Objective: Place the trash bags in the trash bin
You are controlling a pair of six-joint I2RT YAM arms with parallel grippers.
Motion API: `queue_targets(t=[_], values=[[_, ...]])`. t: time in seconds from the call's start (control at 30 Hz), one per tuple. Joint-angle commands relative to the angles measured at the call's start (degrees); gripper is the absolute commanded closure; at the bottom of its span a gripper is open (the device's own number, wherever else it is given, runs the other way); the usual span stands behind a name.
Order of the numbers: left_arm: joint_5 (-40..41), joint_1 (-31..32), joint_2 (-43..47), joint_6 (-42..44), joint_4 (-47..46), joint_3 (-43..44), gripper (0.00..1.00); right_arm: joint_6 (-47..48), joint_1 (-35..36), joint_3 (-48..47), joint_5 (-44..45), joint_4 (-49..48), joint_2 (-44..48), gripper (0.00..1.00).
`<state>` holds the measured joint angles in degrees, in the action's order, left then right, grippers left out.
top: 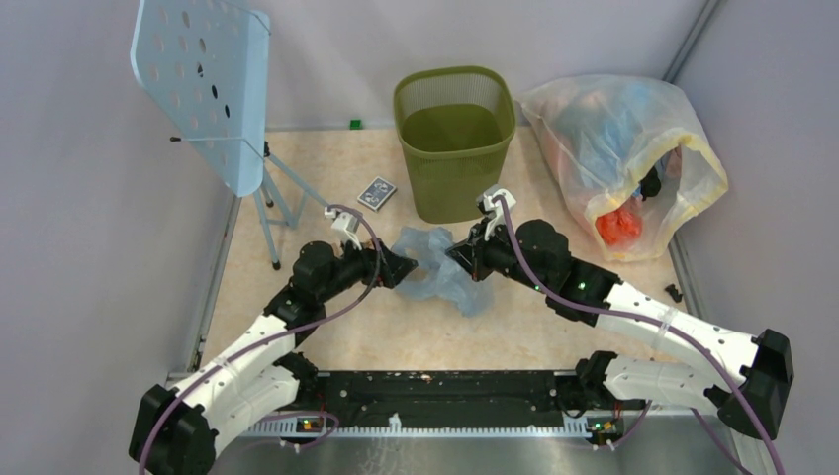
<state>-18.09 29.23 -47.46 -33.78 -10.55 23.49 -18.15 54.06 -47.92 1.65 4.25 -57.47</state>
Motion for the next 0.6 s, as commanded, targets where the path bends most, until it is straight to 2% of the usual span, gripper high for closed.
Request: queue_targets(t=[0.0, 0.07, 0.13, 0.27, 0.33, 0.4, 0.5, 0.57], values=[[0.9, -0.2, -0.9, -0.7, -6.7, 3.0, 0.12, -1.0, -0.5, 0.0, -0.7, -2.2, 1.4, 1.00], [2.6, -0.2, -1.5, -0.7, -6.9, 3.3, 0.20, -1.3, -0.5, 0.2, -0.7, -2.1, 1.6, 1.00], [5.4, -0.1, -1.9, -0.8, -5.9, 3.6, 0.32, -1.4, -0.5, 0.2, -0.8, -1.9, 1.9, 1.00], [10.5, -0.2, -1.7, -0.7, -3.5, 4.3, 0.47, -1.4, -0.5, 0.4, -0.1, -0.8, 2.4, 1.00], [12.6, -0.3, -1.3, -0.3, -2.1, 4.7, 0.60, -1.4, -0.5, 0.6, 0.4, -0.3, 2.8, 1.00], [14.9, -0.2, -1.0, 0.3, -0.3, 5.0, 0.78, -1.4, -0.5, 0.7, 1.5, 0.4, 3.3, 1.00], [21.7, -0.3, -0.6, 0.4, 6.2, 6.3, 0.97, -1.6, -0.5, 0.1, 7.4, 3.2, 4.8, 1.00], [25.1, -0.8, -0.2, 0.8, 10.9, 7.0, 1.00, -1.8, -0.5, -0.6, 15.3, 6.7, 5.9, 1.00]])
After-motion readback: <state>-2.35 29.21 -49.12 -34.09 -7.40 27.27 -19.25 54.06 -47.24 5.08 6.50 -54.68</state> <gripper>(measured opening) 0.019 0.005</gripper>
